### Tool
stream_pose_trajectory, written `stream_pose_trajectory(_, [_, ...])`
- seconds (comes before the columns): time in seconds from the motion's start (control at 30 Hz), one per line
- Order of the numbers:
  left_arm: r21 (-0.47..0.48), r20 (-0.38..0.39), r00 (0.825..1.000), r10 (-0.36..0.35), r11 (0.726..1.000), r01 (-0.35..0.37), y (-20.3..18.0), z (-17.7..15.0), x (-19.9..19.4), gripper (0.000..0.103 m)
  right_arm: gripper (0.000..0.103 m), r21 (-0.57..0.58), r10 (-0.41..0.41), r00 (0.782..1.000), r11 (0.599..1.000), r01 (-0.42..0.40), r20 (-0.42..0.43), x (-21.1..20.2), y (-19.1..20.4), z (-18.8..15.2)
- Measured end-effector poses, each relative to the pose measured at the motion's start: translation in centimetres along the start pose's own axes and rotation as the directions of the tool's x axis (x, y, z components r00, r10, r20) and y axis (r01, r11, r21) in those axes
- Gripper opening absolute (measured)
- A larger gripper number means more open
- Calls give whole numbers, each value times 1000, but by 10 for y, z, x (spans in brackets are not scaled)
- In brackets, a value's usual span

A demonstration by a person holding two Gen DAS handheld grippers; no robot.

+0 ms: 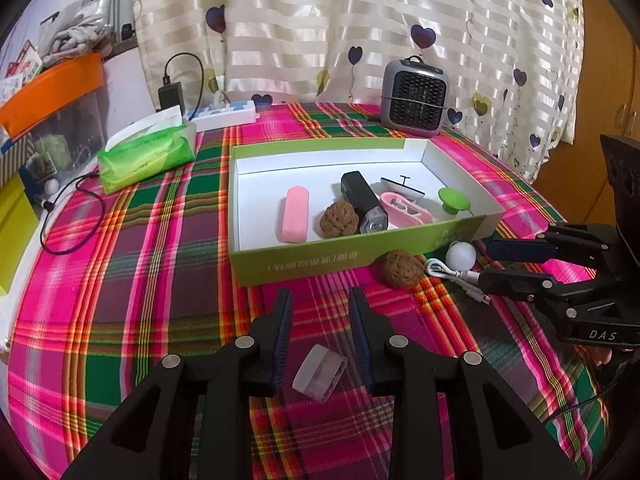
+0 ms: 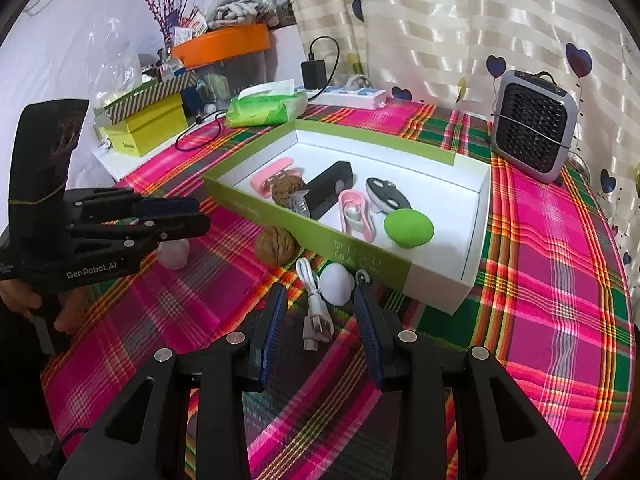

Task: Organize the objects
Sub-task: 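Move left tool back to small white cylinder while right tool withdraws from box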

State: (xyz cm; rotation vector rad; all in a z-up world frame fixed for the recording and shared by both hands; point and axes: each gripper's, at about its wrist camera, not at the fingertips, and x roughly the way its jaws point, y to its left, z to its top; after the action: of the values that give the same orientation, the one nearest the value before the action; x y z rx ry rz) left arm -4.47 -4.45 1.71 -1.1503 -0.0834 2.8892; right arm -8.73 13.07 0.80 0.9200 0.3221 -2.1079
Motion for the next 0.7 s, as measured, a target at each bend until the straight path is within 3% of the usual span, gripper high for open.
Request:
stream_pose_trajectory(0.4, [-4, 3, 1000, -16, 1000, 16, 2, -9, -8, 34, 36, -21, -25, 995, 1000, 23, -96, 16, 5, -4])
stream_pose_trajectory(0.7, [11, -24, 1000, -4, 1000, 4, 1, -12, -6, 35, 35, -82, -26, 994, 996, 17, -106, 18, 17, -6])
